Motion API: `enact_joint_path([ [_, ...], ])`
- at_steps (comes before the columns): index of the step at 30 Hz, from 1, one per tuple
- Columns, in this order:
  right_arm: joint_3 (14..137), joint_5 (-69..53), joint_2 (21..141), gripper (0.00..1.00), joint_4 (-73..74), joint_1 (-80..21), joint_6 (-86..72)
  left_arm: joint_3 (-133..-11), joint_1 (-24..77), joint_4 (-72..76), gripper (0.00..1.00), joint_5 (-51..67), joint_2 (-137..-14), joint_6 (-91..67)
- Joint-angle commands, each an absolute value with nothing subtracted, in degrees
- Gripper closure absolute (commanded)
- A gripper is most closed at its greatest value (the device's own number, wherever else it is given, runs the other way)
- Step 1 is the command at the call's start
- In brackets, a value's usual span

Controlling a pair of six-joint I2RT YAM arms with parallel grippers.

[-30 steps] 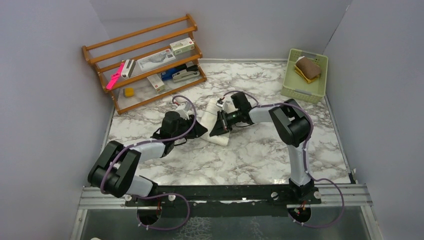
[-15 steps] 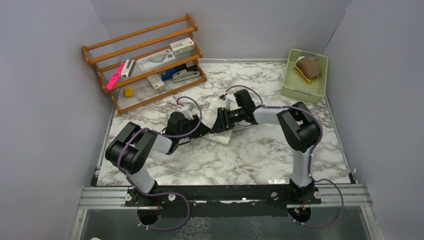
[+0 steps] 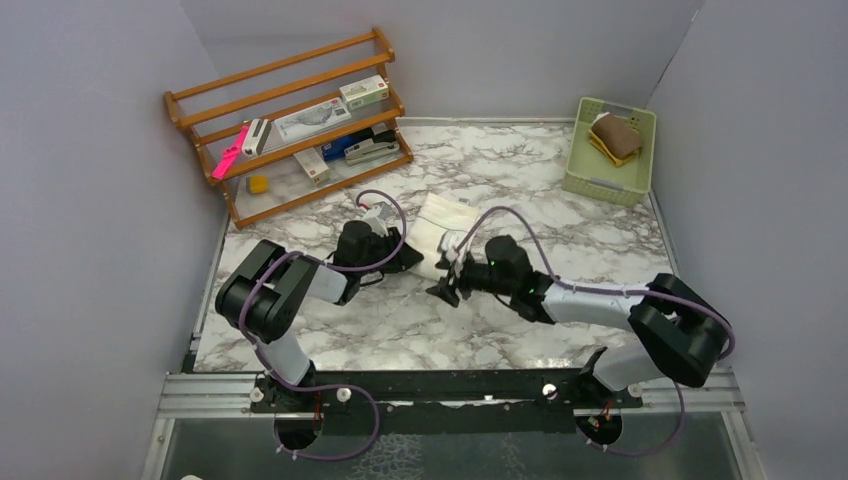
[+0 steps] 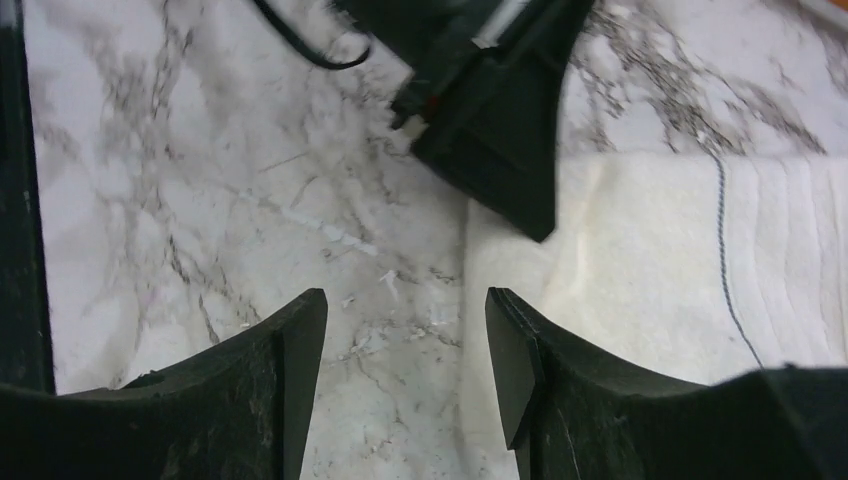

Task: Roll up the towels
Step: Roll the towel at the center of the board.

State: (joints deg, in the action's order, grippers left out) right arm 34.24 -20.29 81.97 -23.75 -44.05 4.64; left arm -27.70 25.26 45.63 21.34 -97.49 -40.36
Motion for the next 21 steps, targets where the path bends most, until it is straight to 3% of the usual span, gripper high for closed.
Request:
enact_joint_path([
  [1,30.2,-8.8,83.9,0.4,-37.4,-51.2,26.4,-27.9,25.5,38.4,0.71,18.5,-100.1,-37.6],
  [7,31.3,-2.2,91.6,0.42,-38.7,-55.7,38.0,-28.6,25.5,37.1,0.71,19.0,-100.3,-37.1],
  [21,36.2,3.3,100.0,0.56,-36.1,-56.0,38.4,-29.7,25.1,35.2,0.71,20.6,-100.3,-35.1],
])
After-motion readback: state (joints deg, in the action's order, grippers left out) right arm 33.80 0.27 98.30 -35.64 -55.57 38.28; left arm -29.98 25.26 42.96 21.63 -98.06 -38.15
